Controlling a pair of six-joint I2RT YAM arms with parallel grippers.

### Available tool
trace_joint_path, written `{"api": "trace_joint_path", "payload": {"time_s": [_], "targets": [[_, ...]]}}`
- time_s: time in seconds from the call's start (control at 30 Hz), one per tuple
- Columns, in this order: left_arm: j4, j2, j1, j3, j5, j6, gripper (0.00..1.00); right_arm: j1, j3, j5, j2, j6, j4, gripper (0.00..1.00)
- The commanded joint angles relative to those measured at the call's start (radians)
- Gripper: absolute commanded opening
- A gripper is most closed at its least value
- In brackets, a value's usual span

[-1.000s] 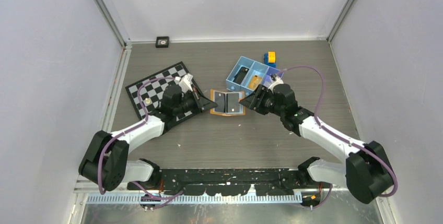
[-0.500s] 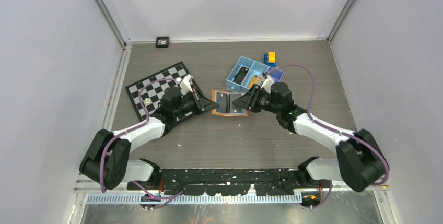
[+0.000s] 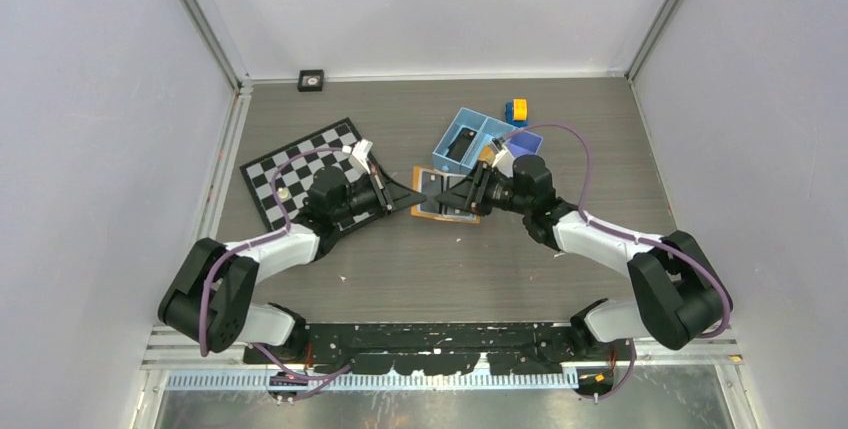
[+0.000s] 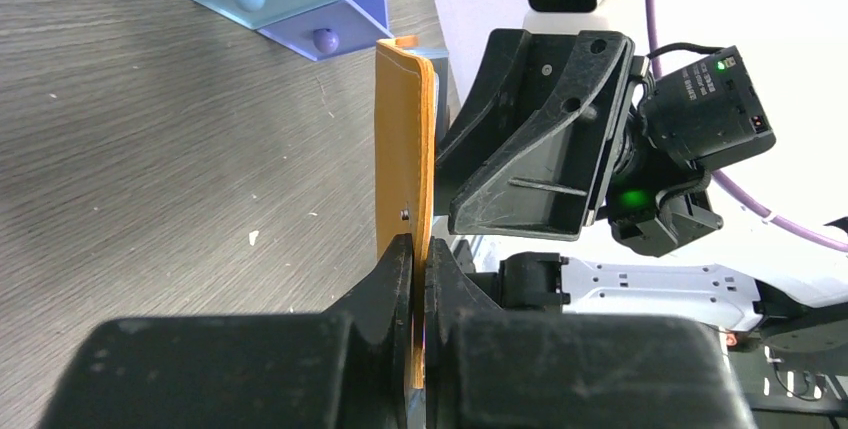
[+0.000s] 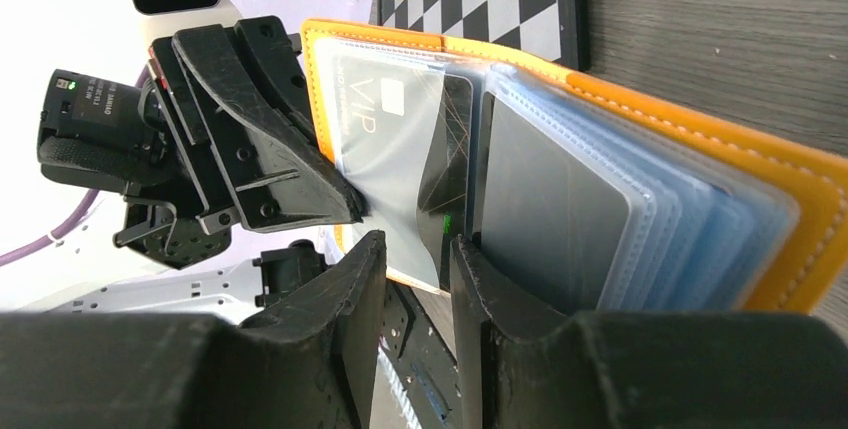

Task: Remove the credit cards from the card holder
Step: Remove the credit card from the card holder.

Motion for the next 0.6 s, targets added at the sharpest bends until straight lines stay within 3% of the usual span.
{"api": "trace_joint_path", "payload": {"time_s": [0.0, 0.3, 0.57], "targets": [[0.215, 0.007, -0.007, 0.001, 0.077, -0.074, 0.00, -0.006, 0.032, -0.004, 0.014, 0.012, 0.025, 0.36], [0.227, -0.001, -0.008, -0.005, 0.076, -0.084, 0.00, -0.045, -0.004, 0.058, -0.053, 0.007, -0.009, 0.44], [0.290, 0.003, -0.008, -0.013, 0.087, -0.118, 0.00, -0.045, -0.002, 0.015, -0.014, 0.032, 0.036, 0.40]]}}
